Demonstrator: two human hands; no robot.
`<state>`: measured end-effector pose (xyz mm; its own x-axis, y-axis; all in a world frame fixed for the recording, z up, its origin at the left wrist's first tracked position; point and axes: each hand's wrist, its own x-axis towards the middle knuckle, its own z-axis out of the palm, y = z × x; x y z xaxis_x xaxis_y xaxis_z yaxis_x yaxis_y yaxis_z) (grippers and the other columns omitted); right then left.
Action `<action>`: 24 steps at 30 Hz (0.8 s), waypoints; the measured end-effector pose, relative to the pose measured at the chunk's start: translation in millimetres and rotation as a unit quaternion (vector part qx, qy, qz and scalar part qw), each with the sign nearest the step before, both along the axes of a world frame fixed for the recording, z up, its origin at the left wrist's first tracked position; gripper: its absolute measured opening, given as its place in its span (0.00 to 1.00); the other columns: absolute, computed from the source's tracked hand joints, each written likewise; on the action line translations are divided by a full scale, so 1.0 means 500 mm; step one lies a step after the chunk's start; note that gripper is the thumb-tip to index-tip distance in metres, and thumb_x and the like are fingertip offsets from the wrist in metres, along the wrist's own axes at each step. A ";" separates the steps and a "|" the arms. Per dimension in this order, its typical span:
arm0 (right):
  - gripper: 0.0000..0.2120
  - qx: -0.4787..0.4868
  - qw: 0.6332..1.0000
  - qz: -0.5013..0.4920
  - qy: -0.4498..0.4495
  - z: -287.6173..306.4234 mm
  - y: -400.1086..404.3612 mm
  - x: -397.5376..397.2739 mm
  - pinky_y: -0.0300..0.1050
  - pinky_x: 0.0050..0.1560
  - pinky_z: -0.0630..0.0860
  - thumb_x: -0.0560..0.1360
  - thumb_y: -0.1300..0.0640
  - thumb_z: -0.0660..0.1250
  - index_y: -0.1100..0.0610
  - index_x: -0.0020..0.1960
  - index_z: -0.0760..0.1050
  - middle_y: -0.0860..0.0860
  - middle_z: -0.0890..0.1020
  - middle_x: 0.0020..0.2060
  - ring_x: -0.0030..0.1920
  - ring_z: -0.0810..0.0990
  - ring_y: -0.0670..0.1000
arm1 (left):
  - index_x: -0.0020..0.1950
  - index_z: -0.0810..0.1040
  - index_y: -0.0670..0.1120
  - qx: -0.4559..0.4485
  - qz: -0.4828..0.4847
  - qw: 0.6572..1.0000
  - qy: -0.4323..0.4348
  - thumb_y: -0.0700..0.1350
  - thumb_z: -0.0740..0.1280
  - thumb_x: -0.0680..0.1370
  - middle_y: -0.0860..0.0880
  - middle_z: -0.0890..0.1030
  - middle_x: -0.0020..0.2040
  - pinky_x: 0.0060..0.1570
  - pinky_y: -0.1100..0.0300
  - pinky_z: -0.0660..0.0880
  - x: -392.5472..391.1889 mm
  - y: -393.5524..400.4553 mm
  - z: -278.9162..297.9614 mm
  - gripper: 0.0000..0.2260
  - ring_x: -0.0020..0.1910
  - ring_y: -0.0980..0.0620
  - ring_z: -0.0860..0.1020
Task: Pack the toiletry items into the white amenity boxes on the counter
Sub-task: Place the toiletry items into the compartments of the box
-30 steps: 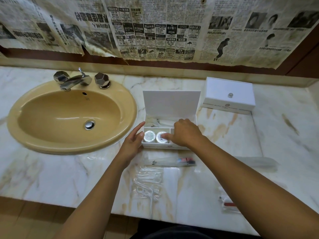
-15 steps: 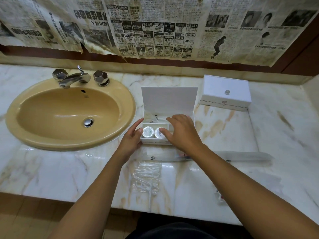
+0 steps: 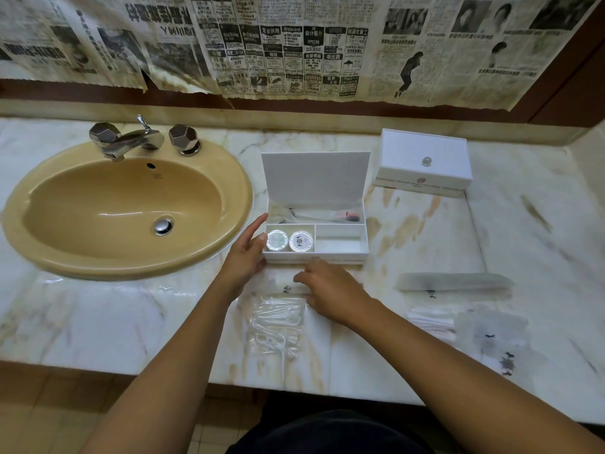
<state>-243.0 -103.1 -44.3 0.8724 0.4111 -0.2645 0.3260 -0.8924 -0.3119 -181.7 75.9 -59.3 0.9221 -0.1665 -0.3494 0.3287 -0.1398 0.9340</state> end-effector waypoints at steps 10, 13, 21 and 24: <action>0.15 -0.015 0.999 -0.023 -0.045 -0.008 -0.005 -0.002 0.46 0.41 0.63 0.68 0.72 0.59 0.60 0.49 0.77 0.56 0.79 0.48 0.50 0.76 0.59 | 0.66 0.71 0.69 -0.006 -0.006 1.000 -0.003 0.48 0.58 0.84 0.57 0.72 0.46 0.50 0.64 0.75 -0.001 0.002 0.001 0.17 0.50 0.56 0.72; 0.15 0.010 0.997 -0.034 -0.069 0.001 0.001 0.006 0.46 0.38 0.68 0.66 0.72 0.60 0.59 0.46 0.78 0.55 0.80 0.44 0.45 0.77 0.58 | 0.66 0.71 0.69 -0.002 -0.007 1.000 -0.002 0.48 0.59 0.84 0.60 0.74 0.46 0.51 0.62 0.74 0.001 0.003 0.002 0.17 0.50 0.57 0.74; 0.09 0.076 0.982 -0.022 -0.169 0.045 0.011 0.026 0.47 0.31 0.72 0.69 0.67 0.66 0.56 0.43 0.81 0.52 0.81 0.37 0.39 0.78 0.56 | 0.69 0.71 0.64 0.007 -0.023 1.000 -0.020 0.48 0.60 0.83 0.52 0.76 0.50 0.47 0.68 0.74 0.005 0.012 0.002 0.16 0.48 0.56 0.76; 0.09 0.089 0.980 -0.022 -0.175 0.068 0.009 0.037 0.47 0.33 0.72 0.71 0.66 0.65 0.56 0.45 0.81 0.52 0.81 0.39 0.42 0.78 0.56 | 0.70 0.71 0.65 0.017 -0.026 0.999 -0.018 0.48 0.61 0.83 0.55 0.76 0.52 0.54 0.64 0.70 0.007 0.018 -0.006 0.17 0.50 0.57 0.74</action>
